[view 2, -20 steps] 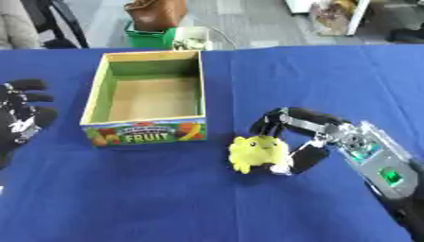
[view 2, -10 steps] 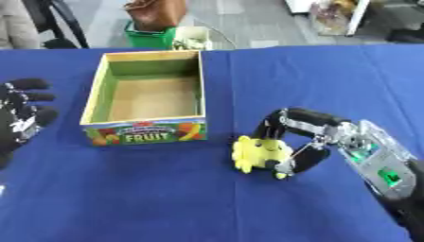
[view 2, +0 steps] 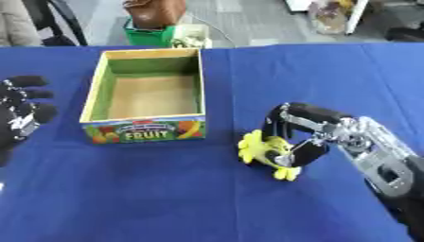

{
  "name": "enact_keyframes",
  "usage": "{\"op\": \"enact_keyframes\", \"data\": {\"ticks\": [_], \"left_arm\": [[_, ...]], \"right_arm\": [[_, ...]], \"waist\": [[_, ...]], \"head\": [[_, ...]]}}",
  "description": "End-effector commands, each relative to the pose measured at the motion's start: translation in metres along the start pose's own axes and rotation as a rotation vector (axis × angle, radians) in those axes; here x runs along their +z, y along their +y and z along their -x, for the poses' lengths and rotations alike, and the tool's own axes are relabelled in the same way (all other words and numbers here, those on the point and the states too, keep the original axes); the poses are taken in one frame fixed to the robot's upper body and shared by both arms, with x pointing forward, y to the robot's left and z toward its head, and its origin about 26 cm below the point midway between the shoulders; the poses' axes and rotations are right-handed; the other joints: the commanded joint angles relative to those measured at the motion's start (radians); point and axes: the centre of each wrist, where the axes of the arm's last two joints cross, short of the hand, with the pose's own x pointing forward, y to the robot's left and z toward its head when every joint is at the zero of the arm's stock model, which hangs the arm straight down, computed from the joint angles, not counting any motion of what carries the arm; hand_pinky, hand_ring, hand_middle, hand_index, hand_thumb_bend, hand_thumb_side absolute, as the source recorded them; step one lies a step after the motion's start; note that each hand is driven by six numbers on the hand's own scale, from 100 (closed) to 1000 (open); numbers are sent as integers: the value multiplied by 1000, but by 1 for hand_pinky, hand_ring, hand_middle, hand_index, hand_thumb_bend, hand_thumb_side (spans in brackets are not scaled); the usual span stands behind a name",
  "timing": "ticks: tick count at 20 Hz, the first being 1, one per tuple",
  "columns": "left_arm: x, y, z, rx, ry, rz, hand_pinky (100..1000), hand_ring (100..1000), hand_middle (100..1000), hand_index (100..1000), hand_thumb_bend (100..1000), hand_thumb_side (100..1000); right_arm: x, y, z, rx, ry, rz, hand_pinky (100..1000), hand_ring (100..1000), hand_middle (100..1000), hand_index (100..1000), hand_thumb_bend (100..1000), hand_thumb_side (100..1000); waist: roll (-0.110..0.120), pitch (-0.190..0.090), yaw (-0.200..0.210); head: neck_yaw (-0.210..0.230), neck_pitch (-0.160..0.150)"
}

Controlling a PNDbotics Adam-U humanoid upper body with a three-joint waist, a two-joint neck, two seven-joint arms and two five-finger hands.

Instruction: Pick up objects on the table and place them in the box.

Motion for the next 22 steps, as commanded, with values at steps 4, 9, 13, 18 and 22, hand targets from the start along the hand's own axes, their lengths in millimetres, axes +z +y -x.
{"op": "enact_keyframes", "data": {"ticks": [4,9,13,18,22], "left_arm": [[-5,2,-11,-10,-38,6,559,673,673,721,877,365],[-6,2,-12,-11,-40,7,559,674,673,722,876,365],[-6,2,-12,-11,-40,7,559,674,673,722,876,365],[-6,2,-12,-11,-41,5,559,674,673,721,875,365],[-6,2,-12,-10,-40,4,558,674,673,721,870,369]], "right_arm": [[1,-11,-7,127,4,-76,606,698,715,814,453,155],[8,-7,-10,183,10,-161,617,693,746,844,447,136],[13,-5,-11,192,23,-182,525,567,661,798,369,100],[16,-9,-12,206,39,-107,416,406,520,638,339,100],[19,-16,-14,220,41,9,320,270,425,541,313,100]], "waist": [[0,-17,-1],[-2,-16,-3],[-2,-17,-3],[0,-17,-4],[1,-17,-4]], "head": [[-2,6],[-3,7],[-4,8],[-4,8],[-4,7]]}}
